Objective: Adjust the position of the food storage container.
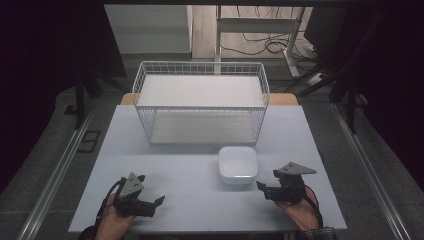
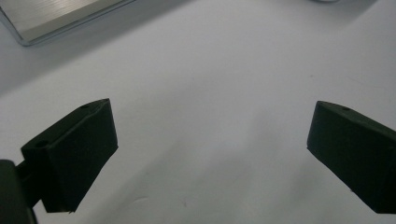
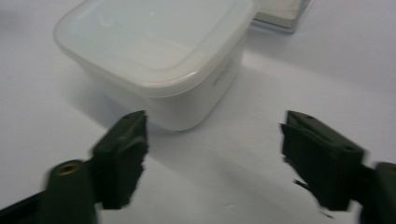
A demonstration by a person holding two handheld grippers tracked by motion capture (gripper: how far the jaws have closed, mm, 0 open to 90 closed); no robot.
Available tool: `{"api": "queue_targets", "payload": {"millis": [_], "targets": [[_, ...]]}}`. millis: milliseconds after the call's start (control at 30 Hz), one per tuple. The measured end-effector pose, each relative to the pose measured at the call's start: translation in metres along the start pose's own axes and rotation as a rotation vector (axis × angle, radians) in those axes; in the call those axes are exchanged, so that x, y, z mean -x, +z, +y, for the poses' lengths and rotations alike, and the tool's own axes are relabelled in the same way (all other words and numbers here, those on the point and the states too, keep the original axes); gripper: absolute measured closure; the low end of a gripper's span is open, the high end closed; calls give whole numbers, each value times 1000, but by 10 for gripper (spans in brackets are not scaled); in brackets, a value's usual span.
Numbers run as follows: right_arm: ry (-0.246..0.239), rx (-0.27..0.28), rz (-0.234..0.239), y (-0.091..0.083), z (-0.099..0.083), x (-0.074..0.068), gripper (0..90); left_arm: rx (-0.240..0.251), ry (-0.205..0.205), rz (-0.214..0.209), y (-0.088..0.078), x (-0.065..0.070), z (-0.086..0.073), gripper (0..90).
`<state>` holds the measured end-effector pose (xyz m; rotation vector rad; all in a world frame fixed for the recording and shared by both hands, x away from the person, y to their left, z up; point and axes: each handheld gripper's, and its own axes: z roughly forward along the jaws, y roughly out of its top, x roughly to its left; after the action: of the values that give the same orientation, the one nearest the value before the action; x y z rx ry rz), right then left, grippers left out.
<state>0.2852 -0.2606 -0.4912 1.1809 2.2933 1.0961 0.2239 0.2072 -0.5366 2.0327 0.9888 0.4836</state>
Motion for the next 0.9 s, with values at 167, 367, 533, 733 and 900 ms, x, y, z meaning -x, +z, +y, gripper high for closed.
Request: {"api": "queue_targets", "payload": {"millis": [167,367,533,733,900], "targets": [[-7,-6,-18,1,6,7,535,-3,4,5,0,0,0,11],[-23,-38,12,9,14,20,807,-5,3,9,1,1,0,11],[-37,-30,13,14,21,23,893,-14,10,12,3,1,1,11],[-44,-26,-1,32,35,27,895,-22,8,17,3,1,0,12],[-52,-42,-11,46,41,27,895,-27,12,20,4,1,0,13]]}}
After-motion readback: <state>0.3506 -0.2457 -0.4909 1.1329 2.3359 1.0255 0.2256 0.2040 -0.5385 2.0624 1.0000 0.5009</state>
